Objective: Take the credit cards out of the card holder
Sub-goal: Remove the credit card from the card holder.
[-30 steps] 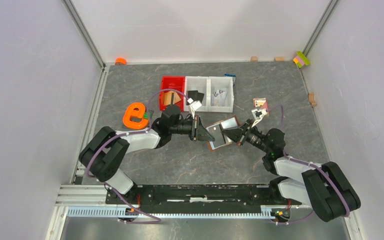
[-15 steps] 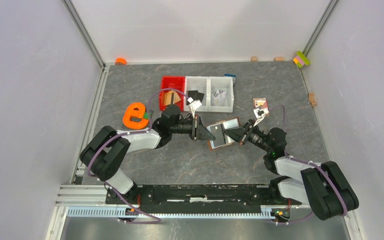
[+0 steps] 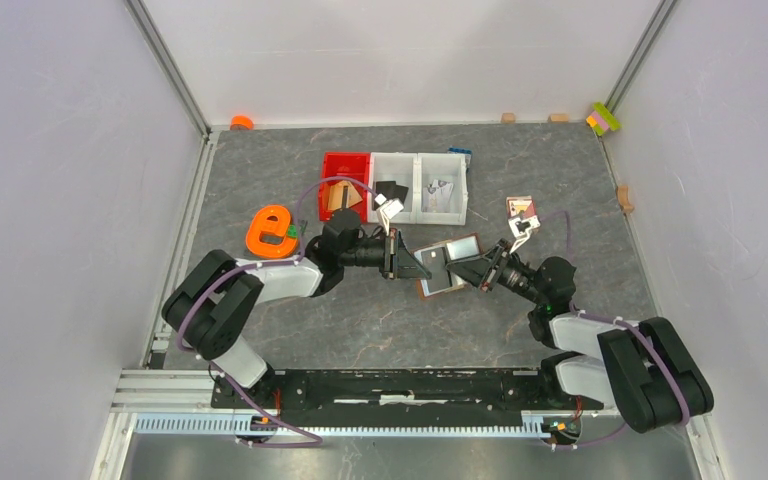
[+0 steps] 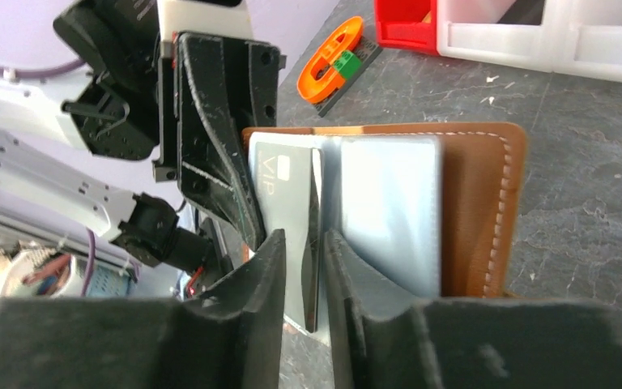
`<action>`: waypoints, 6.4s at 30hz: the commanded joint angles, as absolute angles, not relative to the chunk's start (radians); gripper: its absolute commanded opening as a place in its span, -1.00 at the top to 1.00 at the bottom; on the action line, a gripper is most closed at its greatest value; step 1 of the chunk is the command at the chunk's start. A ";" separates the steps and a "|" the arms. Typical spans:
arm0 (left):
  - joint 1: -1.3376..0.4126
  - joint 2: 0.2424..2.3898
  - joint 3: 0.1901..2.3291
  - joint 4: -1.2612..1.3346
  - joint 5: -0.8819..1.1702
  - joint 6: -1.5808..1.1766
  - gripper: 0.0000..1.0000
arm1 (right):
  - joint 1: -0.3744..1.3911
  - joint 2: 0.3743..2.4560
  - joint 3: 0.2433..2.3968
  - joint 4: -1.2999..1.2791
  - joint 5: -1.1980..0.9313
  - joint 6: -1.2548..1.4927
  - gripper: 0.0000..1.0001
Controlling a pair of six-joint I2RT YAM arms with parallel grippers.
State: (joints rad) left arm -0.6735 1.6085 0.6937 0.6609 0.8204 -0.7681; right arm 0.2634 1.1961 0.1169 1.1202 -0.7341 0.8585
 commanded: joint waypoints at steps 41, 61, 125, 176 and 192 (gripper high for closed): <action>-0.597 1.735 0.783 0.660 0.875 -0.843 0.95 | 0.348 1.392 0.172 1.423 -0.939 1.040 0.56; -0.641 1.751 0.830 0.523 0.832 -0.750 0.96 | 0.367 1.465 0.173 1.579 -0.951 1.140 0.64; -0.617 1.748 0.705 0.938 0.826 -1.032 0.96 | 0.341 1.546 0.123 1.522 -0.794 1.097 -0.11; -0.646 1.774 0.751 0.741 0.874 -0.939 0.48 | 0.271 1.600 0.078 1.806 -0.816 1.262 0.06; -0.645 1.791 0.756 0.750 0.884 -0.955 0.39 | 0.260 1.614 0.072 1.876 -0.817 1.297 0.11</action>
